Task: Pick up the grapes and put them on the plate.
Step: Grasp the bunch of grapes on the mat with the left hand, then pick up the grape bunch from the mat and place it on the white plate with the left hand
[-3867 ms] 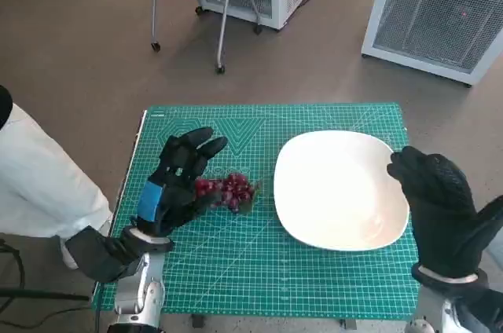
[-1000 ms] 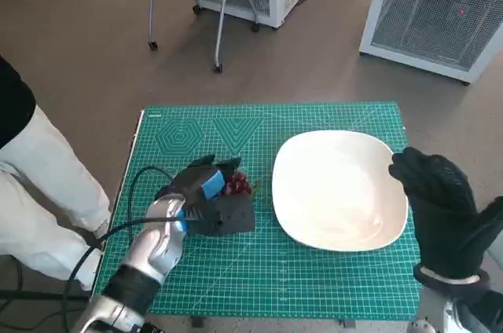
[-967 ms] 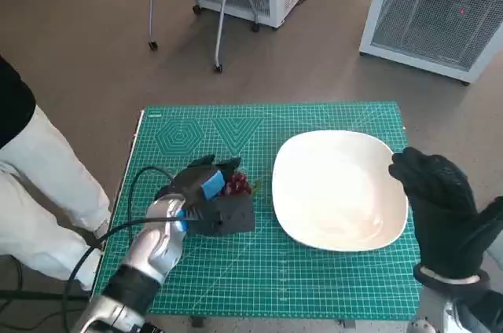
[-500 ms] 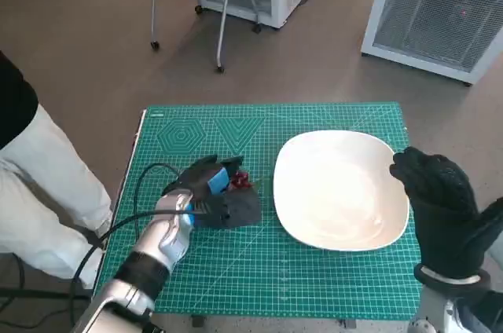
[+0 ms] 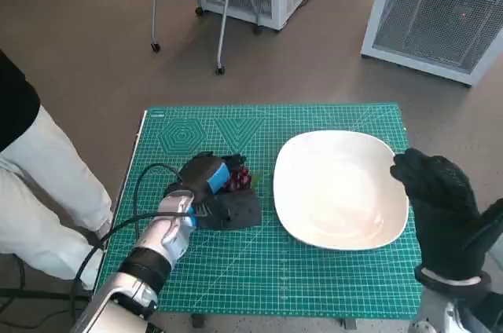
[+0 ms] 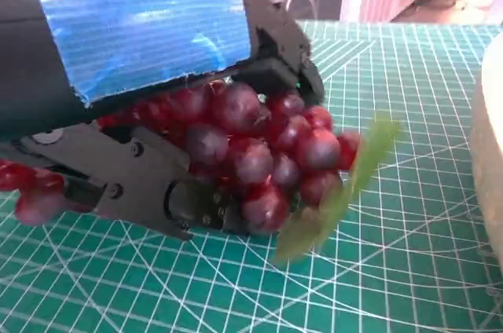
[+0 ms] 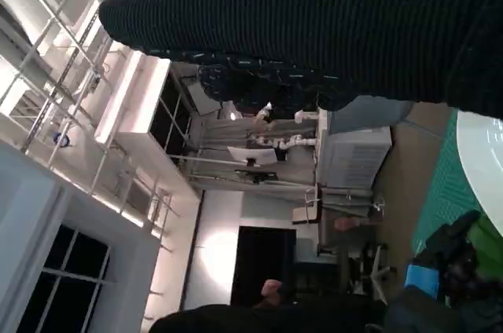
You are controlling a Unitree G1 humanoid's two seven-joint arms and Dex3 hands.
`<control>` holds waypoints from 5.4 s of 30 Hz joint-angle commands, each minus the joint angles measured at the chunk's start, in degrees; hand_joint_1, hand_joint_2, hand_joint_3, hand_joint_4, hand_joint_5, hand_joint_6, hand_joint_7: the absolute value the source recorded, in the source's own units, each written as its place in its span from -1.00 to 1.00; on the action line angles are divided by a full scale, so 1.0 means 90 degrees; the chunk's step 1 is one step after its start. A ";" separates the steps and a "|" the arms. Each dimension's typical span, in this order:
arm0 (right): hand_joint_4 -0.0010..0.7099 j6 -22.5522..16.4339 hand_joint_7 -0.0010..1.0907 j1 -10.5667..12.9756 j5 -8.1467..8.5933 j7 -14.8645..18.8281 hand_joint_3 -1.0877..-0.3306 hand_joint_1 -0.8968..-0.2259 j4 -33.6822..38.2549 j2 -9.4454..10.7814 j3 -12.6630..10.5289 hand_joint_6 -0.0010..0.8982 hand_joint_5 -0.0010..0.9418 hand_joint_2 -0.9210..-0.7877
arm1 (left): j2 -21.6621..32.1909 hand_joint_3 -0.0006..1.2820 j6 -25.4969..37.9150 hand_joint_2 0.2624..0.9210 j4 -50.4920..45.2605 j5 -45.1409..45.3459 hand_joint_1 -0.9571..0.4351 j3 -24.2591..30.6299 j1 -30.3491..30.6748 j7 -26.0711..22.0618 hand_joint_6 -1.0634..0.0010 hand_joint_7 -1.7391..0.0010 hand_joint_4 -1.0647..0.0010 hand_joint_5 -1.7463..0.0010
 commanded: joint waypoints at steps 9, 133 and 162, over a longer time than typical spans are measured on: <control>0.20 0.0091 0.65 0.0109 -0.0042 -0.0054 0.45 0.54 0.0047 0.0019 0.0007 -0.49 0.24 -1.00 | 0.0198 -0.79 0.0027 0.93 -0.0244 0.0049 0.38 -0.0115 0.0235 -0.0084 -0.41 0.01 -0.06 -0.69; 0.37 0.0152 0.55 0.0375 0.0357 -0.0033 0.51 0.59 -0.0299 -0.0060 -0.0359 -0.39 0.10 -1.00 | -0.1456 -0.81 0.0112 1.00 -0.3510 0.1044 0.38 -0.0779 -0.1088 -0.0664 -0.03 -0.28 -0.27 -0.50; 0.56 0.0034 0.45 0.0438 0.0137 -0.0227 0.52 0.66 -0.0389 -0.0003 -0.0380 -0.28 -0.09 -1.00 | -0.1824 -0.32 -0.0085 0.55 -0.2663 0.0375 0.49 -0.0603 -0.1115 -0.0963 0.20 0.26 0.26 -0.28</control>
